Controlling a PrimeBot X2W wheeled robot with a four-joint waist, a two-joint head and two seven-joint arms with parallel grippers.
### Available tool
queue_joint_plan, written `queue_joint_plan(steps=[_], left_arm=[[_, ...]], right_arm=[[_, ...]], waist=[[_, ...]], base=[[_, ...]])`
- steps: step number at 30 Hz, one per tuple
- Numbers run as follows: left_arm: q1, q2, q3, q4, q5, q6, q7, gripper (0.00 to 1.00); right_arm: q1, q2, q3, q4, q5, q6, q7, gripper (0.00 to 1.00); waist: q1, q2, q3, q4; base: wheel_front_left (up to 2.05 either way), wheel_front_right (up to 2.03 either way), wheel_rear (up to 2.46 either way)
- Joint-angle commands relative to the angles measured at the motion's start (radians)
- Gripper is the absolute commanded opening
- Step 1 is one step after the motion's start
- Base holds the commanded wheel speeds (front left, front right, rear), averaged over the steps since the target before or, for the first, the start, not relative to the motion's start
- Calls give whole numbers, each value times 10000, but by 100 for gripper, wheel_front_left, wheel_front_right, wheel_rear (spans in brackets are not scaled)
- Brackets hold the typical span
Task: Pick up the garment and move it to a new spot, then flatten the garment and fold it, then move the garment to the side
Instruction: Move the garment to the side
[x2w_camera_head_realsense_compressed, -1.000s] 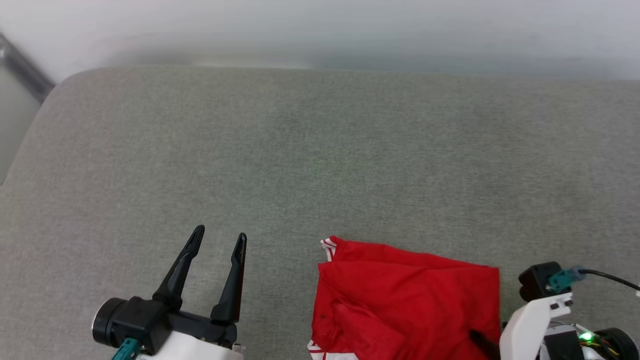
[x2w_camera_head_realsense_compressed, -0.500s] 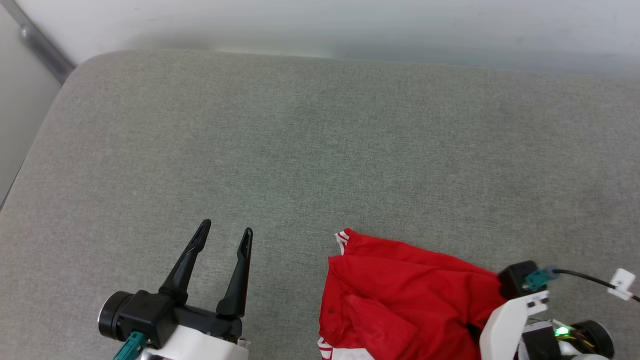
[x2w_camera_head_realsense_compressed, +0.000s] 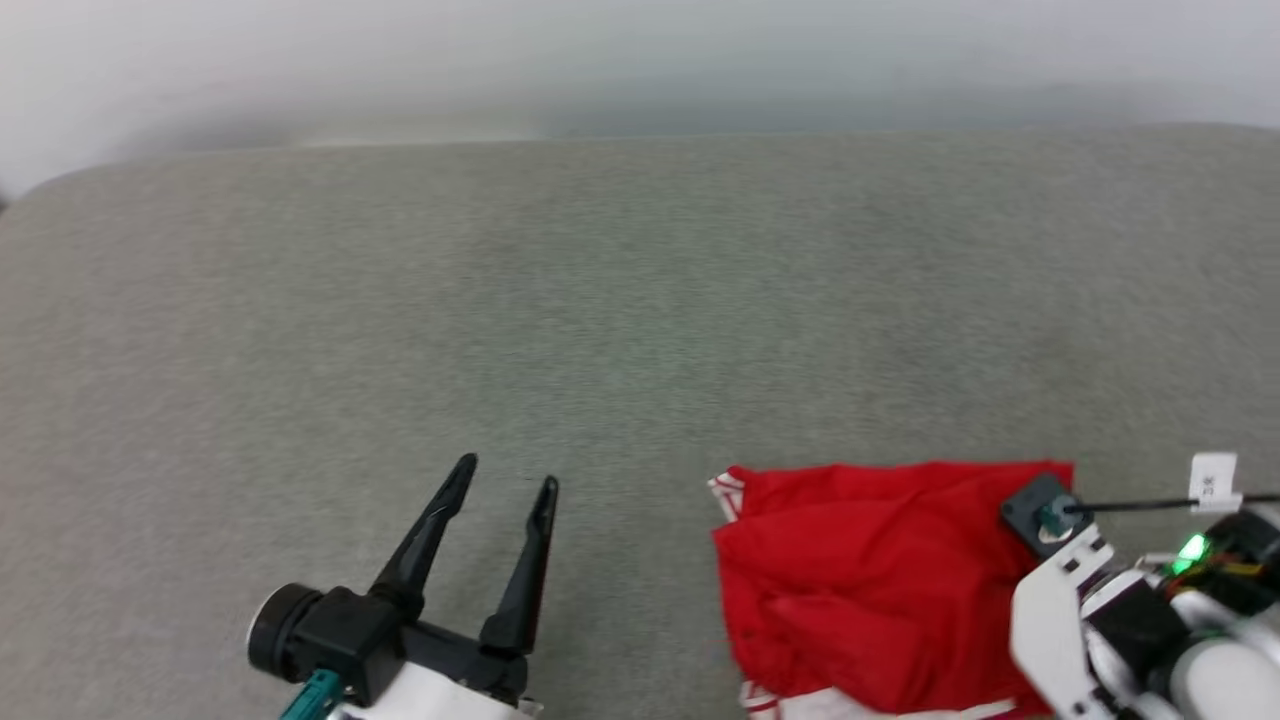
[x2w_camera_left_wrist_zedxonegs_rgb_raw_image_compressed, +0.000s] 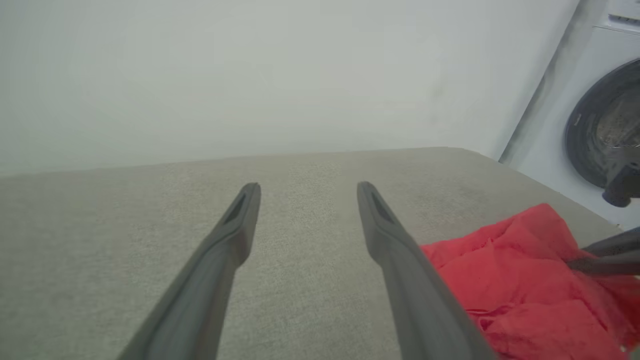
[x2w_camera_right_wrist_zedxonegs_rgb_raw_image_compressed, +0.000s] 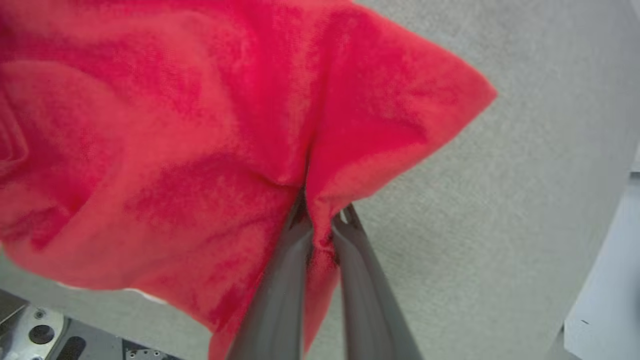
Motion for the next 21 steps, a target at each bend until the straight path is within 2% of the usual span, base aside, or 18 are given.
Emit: queue_joint_plan(steps=[1, 7, 11, 16, 21], left_arm=[[-216, 7, -140, 2, 25, -16, -19, 100], [-874, 213, -757, -7, 137, -16, -20, 100], [-1531, 351, -1158, -35, 220, -16, -20, 100], [-2486, 606, -1671, -178, 292, -16, -20, 100], [-3130, 970, -2001, -326, 320, -16, -20, 100]], right_arm=[[-313, -476, 163, -136, -30, -18, 50, 0], [-1413, -2334, 822, -458, 135, -15, -1, 0], [-2003, -3216, 801, -258, 231, -15, -284, 0], [-2588, -3783, 150, 752, 184, -18, -976, 0], [-3181, -3703, -708, 2241, 27, -17, -1991, 0]], waist=[[-1, 0, 180, -674], [-1, 0, 887, -1978], [-1, 0, 1588, -2637], [-1, 0, 2524, -3084], [-1, 0, 3270, -3225]], base=[[0, 0, 0], [0, 0, 0], [0, 0, 0], [0, 0, 0], [0, 0, 0]])
